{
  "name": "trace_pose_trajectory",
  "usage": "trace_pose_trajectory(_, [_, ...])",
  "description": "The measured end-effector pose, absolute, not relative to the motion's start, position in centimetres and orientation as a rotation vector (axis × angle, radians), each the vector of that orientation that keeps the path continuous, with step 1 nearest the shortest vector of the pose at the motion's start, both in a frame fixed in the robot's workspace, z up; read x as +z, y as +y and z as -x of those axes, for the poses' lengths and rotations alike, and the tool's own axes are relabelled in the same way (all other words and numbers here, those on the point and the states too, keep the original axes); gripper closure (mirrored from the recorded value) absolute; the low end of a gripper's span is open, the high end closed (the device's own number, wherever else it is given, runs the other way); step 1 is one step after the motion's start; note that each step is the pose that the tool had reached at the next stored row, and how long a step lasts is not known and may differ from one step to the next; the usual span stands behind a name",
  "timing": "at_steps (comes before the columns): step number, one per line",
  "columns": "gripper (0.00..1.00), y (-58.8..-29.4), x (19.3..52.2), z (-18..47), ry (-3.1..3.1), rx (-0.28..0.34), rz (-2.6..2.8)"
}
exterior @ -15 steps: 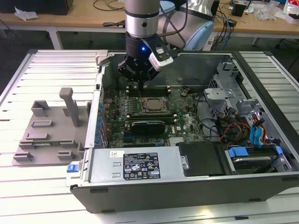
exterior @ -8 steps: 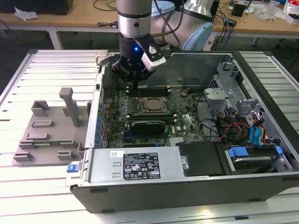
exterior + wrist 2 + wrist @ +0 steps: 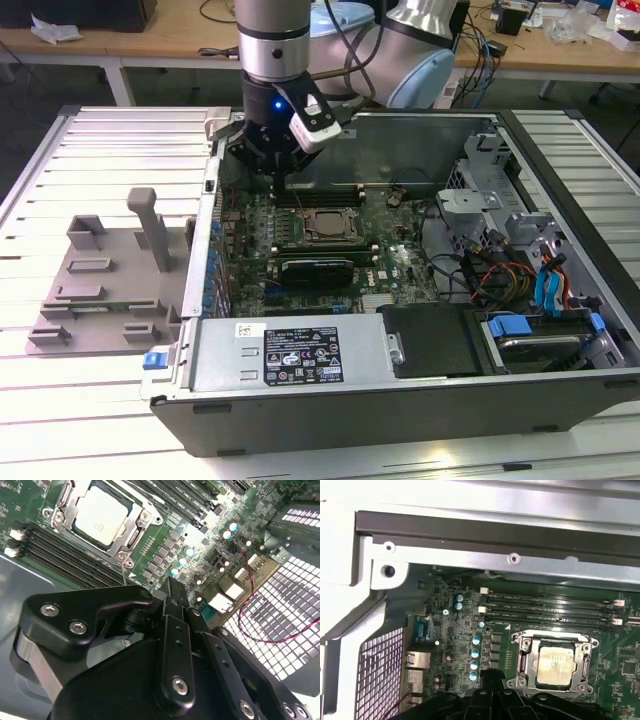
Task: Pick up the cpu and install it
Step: 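Install the first cpu locking lever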
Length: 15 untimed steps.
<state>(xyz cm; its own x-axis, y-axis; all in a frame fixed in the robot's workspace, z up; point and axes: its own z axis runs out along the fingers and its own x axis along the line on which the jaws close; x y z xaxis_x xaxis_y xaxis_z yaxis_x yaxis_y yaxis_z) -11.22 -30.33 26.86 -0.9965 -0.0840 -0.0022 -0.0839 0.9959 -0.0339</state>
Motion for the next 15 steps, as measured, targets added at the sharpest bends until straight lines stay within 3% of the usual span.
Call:
trace_pose_trajectory(6, [0.89, -28.5, 26.4, 11.2, 3.135, -0.052, 0.132])
trace_pose_trajectory(15, [0.89, -28.2, 26.0, 10.0, 3.135, -0.028, 0.132])
